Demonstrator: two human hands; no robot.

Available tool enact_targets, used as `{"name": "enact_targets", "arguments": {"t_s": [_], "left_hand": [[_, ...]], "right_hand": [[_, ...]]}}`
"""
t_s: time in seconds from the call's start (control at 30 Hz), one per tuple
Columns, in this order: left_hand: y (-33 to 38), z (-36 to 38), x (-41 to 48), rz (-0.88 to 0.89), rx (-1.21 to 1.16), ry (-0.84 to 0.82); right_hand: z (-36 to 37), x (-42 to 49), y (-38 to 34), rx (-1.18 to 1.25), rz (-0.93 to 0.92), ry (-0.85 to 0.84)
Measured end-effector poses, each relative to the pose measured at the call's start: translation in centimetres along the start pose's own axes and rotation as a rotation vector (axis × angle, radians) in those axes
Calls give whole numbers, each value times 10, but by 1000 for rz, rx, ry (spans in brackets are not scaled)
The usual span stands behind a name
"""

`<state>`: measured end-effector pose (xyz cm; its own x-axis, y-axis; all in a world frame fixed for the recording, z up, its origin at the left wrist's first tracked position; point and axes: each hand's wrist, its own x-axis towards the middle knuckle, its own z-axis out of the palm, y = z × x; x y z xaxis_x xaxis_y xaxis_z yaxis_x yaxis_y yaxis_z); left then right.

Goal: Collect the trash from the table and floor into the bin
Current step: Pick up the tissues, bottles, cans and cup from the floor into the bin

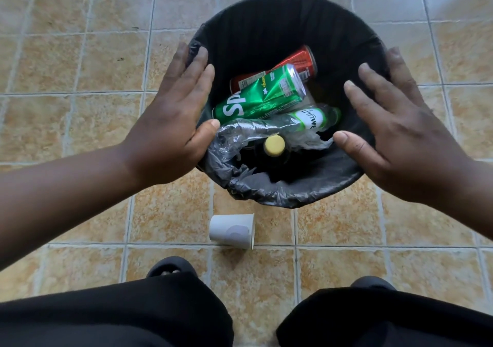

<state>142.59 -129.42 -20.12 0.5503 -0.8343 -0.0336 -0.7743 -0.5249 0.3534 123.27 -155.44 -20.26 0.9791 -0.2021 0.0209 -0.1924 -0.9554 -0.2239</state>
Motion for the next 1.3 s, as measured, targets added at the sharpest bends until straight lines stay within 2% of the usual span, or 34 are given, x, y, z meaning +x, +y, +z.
{"name": "enact_targets", "arguments": {"t_s": [0.2,0.3,0.37,0.47,0.57,0.67,0.77,0.97,1.13,1.3], "left_hand": [[1,-1,1,22,74,28],[4,-6,2,132,151,112],[13,-10,3,290,186,224],[38,-17,-3,655,108,350],[67,-10,-26,1015,-34,268],[80,14,-55,1170,-118,41],[68,49,-72,1176,-72,-169],[15,110,-83,925,251,-447],[-18,133,-80,834,360,-574],[-21,137,-79,811,350,-648]], "right_hand": [[0,1,1,9,2,16],[0,1,1,10,7,17],[0,1,1,11,9,16],[0,0,1,11,12,15],[1,0,2,12,13,14],[1,0,2,15,12,14],[0,0,2,17,17,2],[0,0,2,16,18,0],[2,0,2,16,10,7],[3,0,3,15,4,18]]}}
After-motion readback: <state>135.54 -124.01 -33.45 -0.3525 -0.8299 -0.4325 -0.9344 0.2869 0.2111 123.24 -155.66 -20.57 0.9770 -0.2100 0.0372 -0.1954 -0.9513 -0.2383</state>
